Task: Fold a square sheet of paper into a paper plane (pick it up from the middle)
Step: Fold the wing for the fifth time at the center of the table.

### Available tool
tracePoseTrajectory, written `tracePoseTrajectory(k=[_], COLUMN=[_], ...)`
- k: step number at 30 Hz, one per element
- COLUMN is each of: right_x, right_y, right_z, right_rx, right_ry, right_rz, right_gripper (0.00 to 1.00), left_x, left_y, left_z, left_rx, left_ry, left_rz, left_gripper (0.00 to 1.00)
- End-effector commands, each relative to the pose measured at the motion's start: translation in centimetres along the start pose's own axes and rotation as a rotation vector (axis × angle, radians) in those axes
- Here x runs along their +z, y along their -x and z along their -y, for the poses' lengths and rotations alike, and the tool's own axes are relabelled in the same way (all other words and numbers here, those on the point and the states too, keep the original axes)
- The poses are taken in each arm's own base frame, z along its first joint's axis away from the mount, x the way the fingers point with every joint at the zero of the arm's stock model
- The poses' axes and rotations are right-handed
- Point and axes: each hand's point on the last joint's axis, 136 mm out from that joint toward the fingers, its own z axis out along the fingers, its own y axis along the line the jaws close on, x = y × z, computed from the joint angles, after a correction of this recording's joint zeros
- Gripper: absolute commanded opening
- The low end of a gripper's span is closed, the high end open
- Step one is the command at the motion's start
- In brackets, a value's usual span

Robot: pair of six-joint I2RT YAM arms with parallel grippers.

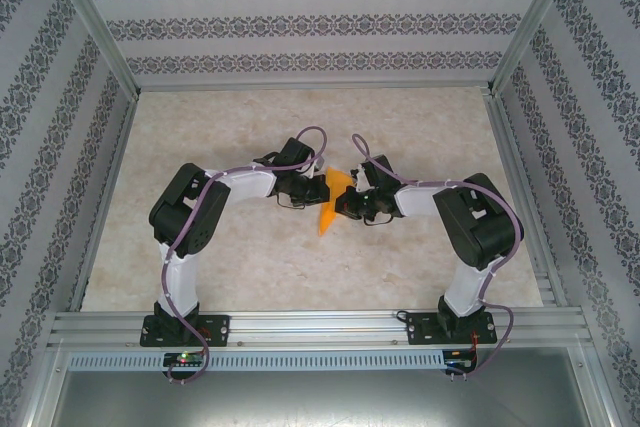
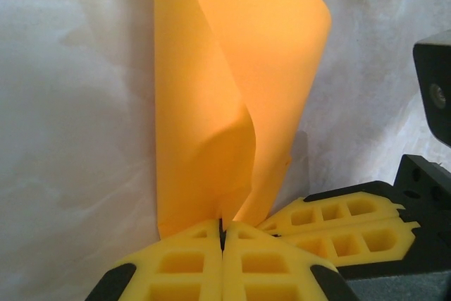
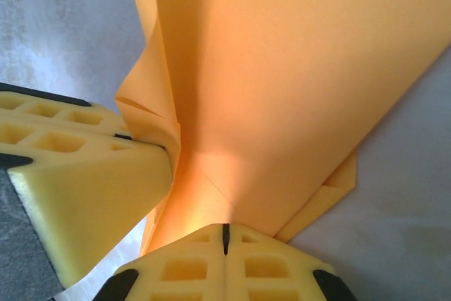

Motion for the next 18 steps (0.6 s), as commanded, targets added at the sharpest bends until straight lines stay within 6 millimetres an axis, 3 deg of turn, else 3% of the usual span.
tracePoseTrajectory(k=[1,11,18], right_x=[-0.6,-0.6,-1.5], right_y=[0.1,0.0,0.2], right_z=[0.7,1.8,1.1], right_rx=[0.033,0.063,0.050], right_ry=[-0.024,-0.059,-0.053], right_rz=[0.016,0.012,0.029], right_gripper=[0.03,0.05,0.09], left_x=[0.2,0.3,0.4], left_y=[-0.1,0.1,0.0], left_z=[0.7,0.7,0.5], left_rx=[0.034,0.036,0.038], left_ry=[-0.019,-0.017,-0.006], left_rz=[-0.005,-0.002,-0.007], left_gripper=[0.07,0.07,0.07])
